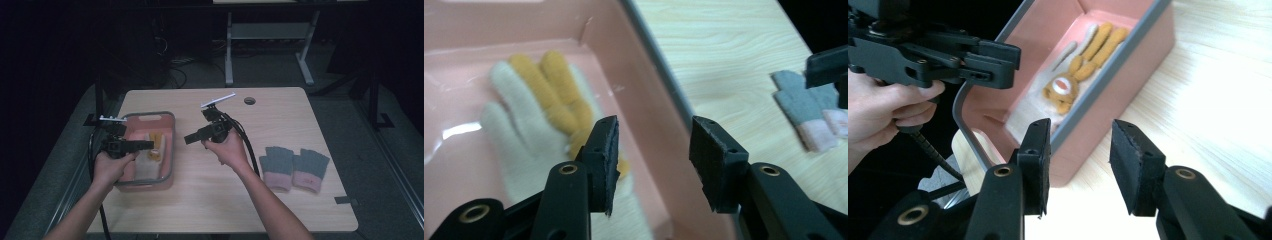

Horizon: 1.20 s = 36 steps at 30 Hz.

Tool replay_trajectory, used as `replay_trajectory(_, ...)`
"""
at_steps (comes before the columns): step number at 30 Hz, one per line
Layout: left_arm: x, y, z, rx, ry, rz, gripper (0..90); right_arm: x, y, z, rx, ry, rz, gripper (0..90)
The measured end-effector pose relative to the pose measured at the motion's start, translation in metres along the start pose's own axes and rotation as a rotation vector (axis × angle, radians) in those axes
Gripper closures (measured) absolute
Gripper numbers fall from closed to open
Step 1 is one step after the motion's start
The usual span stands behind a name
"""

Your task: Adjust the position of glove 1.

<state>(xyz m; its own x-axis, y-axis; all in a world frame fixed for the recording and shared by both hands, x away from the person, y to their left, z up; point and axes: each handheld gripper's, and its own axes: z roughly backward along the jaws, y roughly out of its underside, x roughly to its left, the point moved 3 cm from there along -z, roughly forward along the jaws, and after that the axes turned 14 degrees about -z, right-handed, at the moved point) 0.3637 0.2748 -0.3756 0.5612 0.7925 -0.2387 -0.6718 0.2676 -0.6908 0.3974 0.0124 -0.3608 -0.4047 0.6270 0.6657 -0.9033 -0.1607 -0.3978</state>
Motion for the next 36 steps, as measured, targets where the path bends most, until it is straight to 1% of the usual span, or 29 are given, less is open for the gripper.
replay_trajectory(2,-0.005,-0.003,-0.001,0.000,0.011,-0.012,54.2,-0.004,0.002,0.006,-0.012,0.001,-0.001,59.1)
replay_trajectory(4,-0.010,-0.005,-0.002,-0.003,0.019,-0.020,54.0,-0.007,0.003,0.011,-0.015,0.004,-0.013,58.6)
replay_trajectory(5,-0.013,-0.007,-0.003,-0.005,0.030,-0.021,54.0,-0.009,0.004,0.013,-0.022,0.005,-0.005,58.6)
replay_trajectory(8,-0.020,-0.011,-0.006,-0.007,0.058,-0.021,54.1,-0.014,0.006,0.021,-0.030,0.005,-0.020,57.9)
replay_trajectory(9,-0.023,-0.013,-0.007,-0.008,0.059,-0.026,54.0,-0.015,0.007,0.022,-0.031,0.006,-0.018,57.9)
replay_trajectory(10,-0.025,-0.015,-0.008,-0.010,0.061,-0.031,54.0,-0.018,0.008,0.025,-0.040,0.002,-0.023,58.0)
replay_trajectory(11,-0.027,-0.016,-0.008,-0.013,0.065,-0.033,54.0,-0.019,0.009,0.027,-0.038,0.003,-0.031,57.9)
replay_trajectory(14,-0.035,-0.021,-0.009,-0.016,0.074,-0.048,54.0,-0.024,0.013,0.031,-0.044,0.008,-0.026,57.7)
replay_trajectory(15,-0.037,-0.022,-0.010,-0.016,0.076,-0.055,54.0,-0.026,0.015,0.033,-0.042,0.013,-0.036,57.6)
replay_trajectory(16,-0.041,-0.024,-0.010,-0.017,0.082,-0.065,54.0,-0.027,0.016,0.034,-0.046,0.012,-0.031,57.5)
replay_trajectory(17,-0.044,-0.025,-0.011,-0.019,0.085,-0.069,53.7,-0.029,0.018,0.037,-0.045,0.014,-0.041,57.4)
replay_trajectory(18,-0.046,-0.026,-0.012,-0.017,0.090,-0.082,53.6,-0.032,0.019,0.038,-0.053,0.016,-0.037,57.3)
replay_trajectory(21,-0.054,-0.028,-0.016,-0.016,0.100,-0.098,53.5,-0.038,0.024,0.043,-0.054,0.025,-0.048,56.9)
replay_trajectory(22,-0.057,-0.029,-0.017,-0.016,0.106,-0.101,53.5,-0.041,0.025,0.046,-0.055,0.030,-0.058,56.8)
replay_trajectory(23,-0.060,-0.030,-0.019,-0.016,0.109,-0.105,53.4,-0.044,0.027,0.048,-0.058,0.032,-0.053,56.6)
replay_trajectory(25,-0.063,-0.031,-0.021,-0.014,0.113,-0.114,53.4,-0.047,0.029,0.051,-0.066,0.038,-0.061,56.4)
replay_trajectory(26,-0.066,-0.032,-0.023,-0.017,0.117,-0.118,53.4,-0.049,0.030,0.054,-0.066,0.042,-0.071,56.4)
replay_trajectory(28,-0.070,-0.033,-0.026,-0.016,0.122,-0.125,53.2,-0.054,0.032,0.059,-0.076,0.048,-0.071,56.4)
replay_trajectory(29,-0.072,-0.033,-0.027,-0.015,0.126,-0.129,53.0,-0.056,0.034,0.062,-0.076,0.053,-0.082,56.3)
replay_trajectory(30,-0.077,-0.035,-0.031,-0.015,0.132,-0.136,53.0,-0.058,0.035,0.064,-0.074,0.058,-0.086,56.1)
replay_trajectory(31,-0.079,-0.035,-0.032,-0.015,0.134,-0.136,52.7,-0.063,0.037,0.070,-0.083,0.065,-0.090,56.1)
replay_trajectory(36,-0.090,-0.038,-0.040,-0.011,0.149,-0.151,52.1,-0.072,0.042,0.082,-0.101,0.080,-0.099,56.0)
